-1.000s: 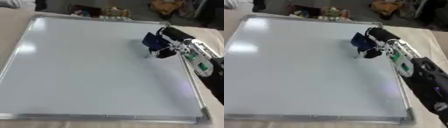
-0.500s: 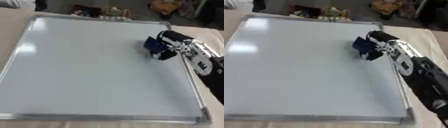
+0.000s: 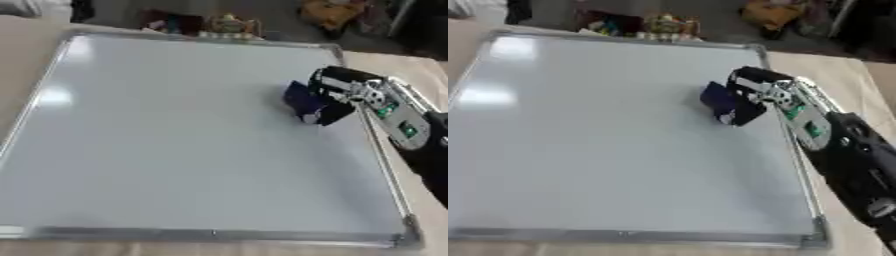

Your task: Wipe the whiteboard clean with a brush.

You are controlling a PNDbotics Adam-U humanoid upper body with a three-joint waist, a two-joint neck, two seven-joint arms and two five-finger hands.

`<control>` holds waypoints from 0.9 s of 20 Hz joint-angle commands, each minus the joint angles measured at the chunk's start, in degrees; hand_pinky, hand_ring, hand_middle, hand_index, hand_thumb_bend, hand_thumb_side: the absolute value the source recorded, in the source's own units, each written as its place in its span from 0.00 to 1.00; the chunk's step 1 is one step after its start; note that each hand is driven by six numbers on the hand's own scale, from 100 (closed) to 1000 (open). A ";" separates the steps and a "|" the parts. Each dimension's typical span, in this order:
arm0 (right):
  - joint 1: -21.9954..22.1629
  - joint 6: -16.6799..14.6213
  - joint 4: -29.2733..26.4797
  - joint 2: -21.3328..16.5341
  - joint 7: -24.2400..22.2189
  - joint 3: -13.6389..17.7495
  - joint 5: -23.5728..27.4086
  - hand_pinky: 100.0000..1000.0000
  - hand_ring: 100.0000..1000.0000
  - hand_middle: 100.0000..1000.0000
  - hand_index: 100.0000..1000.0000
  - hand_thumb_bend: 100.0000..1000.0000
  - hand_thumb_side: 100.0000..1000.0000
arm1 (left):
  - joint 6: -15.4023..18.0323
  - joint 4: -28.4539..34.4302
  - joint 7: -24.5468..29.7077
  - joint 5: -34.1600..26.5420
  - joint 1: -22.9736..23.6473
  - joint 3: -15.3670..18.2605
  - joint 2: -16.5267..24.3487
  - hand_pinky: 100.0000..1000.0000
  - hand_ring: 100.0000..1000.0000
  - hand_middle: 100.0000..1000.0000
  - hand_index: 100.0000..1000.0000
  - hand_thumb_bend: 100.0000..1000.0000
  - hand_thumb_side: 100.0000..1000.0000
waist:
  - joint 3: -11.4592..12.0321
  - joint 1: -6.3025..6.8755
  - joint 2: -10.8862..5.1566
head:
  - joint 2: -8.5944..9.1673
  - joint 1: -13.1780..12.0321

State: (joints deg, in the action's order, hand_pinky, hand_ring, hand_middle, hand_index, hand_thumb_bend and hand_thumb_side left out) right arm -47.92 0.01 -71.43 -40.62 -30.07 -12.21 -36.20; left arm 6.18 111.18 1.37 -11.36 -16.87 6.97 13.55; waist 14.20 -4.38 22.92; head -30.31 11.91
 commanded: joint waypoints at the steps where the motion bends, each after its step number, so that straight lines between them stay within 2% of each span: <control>1: -0.96 0.13 -1.02 -1.49 0.40 0.71 -0.52 0.62 0.71 0.31 0.00 0.09 0.18 | 0.04 1.02 0.12 -0.28 -0.69 0.06 0.88 0.44 0.30 0.40 0.42 0.14 0.86 | 0.10 0.28 -1.12 | 0.71 0.06; 7: -1.42 -0.22 0.97 -0.94 2.62 0.40 -3.39 0.62 0.70 0.28 0.02 0.05 0.19 | -0.19 0.93 -0.22 -0.60 -0.70 -0.02 0.87 0.44 0.30 0.40 0.42 0.14 0.86 | 0.30 0.27 -1.15 | 0.91 0.31; 13: -1.98 -1.61 1.75 -0.49 1.87 -0.04 -4.29 0.63 0.71 0.30 0.06 0.06 0.18 | -0.32 0.95 -0.18 -0.92 -0.77 0.02 0.95 0.44 0.30 0.40 0.42 0.14 0.86 | 0.46 0.25 -1.07 | 0.87 0.52; 18: -2.12 -2.09 2.38 -0.15 1.48 -0.15 -5.01 0.64 0.73 0.34 0.14 0.07 0.17 | -0.36 0.97 -0.15 -0.94 -0.80 0.03 0.91 0.44 0.30 0.40 0.42 0.14 0.86 | 0.57 0.20 -0.92 | 0.93 0.61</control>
State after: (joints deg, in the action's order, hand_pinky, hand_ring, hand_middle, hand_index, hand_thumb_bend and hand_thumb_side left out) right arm -49.15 -1.80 -69.16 -39.95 -28.47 -12.48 -40.75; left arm 5.85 111.18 1.24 -12.04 -17.13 6.95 13.55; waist 14.67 -4.37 22.95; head -30.06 12.30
